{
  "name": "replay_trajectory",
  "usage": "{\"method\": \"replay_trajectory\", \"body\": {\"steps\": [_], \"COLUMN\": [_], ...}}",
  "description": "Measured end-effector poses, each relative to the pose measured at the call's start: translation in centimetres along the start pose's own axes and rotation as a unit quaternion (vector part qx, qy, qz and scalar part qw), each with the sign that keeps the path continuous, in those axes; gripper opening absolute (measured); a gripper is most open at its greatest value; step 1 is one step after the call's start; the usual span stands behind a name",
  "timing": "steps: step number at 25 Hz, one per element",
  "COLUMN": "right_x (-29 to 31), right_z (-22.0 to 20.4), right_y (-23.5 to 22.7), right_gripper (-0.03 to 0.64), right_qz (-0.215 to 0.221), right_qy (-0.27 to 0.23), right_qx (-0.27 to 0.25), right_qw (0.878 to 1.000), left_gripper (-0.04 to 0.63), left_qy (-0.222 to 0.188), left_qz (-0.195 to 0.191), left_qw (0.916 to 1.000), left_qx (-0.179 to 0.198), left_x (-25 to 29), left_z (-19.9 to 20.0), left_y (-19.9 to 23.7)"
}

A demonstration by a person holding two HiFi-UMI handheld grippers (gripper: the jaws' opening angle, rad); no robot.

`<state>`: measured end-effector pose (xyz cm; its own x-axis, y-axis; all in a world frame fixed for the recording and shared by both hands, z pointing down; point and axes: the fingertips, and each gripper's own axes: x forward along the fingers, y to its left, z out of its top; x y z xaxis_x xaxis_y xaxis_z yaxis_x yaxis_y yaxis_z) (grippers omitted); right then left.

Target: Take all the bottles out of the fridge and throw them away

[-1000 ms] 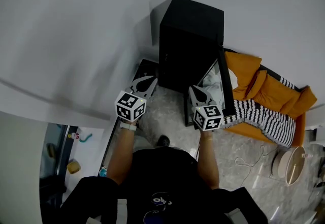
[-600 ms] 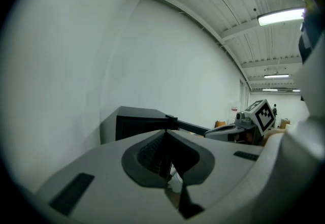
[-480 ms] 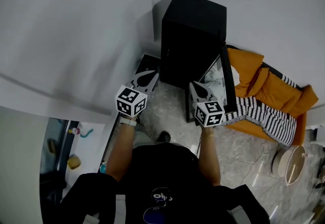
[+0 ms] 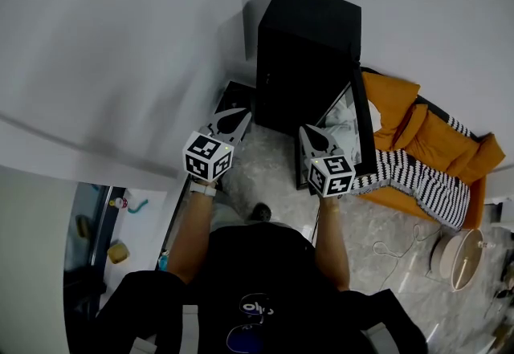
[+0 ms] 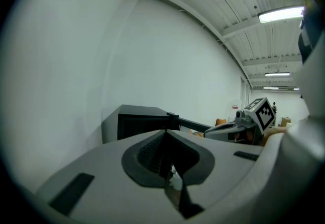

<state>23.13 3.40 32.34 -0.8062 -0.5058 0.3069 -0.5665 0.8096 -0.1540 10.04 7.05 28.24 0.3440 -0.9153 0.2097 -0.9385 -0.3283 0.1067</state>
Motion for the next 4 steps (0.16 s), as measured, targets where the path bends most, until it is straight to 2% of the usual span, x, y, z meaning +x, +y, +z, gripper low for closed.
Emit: {"method": "replay_trajectory", "body": {"steps": [4], "right_x": [0.18], "right_z": [0.13], "right_y": [-0.01], "right_gripper": [0.006], "right_qz": [-0.002], "right_qy": [-0.003], "right_qx": [0.0], "right_qw": [1.0], "left_gripper": [0.003], "left_qy": [0.0], "left_qz": [-0.001], "left_qw": [1.0], "left_qx": [-0.002], "left_x": [0.18], "left_z": [-0.17], "left_y": [0.04]}}
